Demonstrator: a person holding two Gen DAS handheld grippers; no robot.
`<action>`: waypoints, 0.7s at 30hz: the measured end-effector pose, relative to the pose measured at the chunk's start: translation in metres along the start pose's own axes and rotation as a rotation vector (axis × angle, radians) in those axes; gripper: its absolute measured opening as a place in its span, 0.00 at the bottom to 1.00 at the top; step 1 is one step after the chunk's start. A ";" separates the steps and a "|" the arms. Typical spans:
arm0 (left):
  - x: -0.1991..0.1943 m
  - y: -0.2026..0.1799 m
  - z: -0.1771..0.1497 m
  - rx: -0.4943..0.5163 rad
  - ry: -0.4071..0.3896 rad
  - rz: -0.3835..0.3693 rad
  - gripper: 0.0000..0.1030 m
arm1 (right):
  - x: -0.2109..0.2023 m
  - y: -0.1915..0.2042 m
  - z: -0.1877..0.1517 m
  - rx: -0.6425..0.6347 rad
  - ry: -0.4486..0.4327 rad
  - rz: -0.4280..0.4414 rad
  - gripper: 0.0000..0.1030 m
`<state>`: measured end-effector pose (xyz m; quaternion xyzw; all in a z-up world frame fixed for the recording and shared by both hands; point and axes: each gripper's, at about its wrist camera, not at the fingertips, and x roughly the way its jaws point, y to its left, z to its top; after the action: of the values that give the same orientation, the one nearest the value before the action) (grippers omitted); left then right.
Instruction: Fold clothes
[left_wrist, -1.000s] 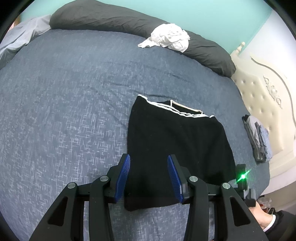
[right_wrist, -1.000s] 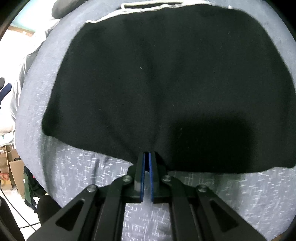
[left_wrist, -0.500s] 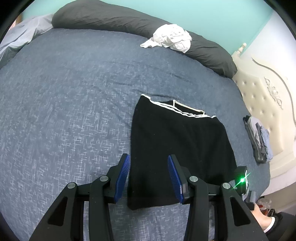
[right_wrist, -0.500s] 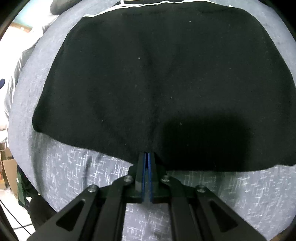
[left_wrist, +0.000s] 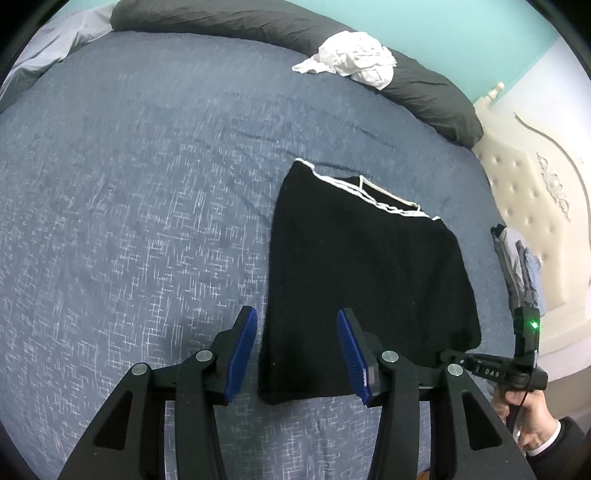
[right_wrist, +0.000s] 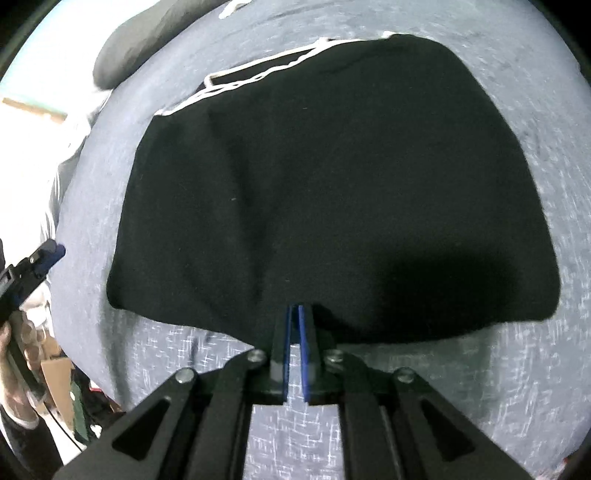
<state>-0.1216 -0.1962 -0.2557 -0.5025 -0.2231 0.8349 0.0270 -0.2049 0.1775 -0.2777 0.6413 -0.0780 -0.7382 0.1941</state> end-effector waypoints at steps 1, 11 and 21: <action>0.001 0.000 -0.001 0.000 0.003 0.001 0.49 | 0.003 0.003 -0.001 -0.017 0.008 0.003 0.04; 0.014 0.002 -0.007 0.010 0.029 0.019 0.51 | 0.058 0.051 -0.027 -0.041 0.076 -0.023 0.04; 0.033 0.005 -0.015 0.000 0.081 0.013 0.51 | 0.067 0.050 -0.029 -0.038 0.082 -0.059 0.00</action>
<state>-0.1244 -0.1863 -0.2907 -0.5374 -0.2184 0.8140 0.0306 -0.1744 0.1103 -0.3256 0.6694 -0.0369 -0.7179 0.1874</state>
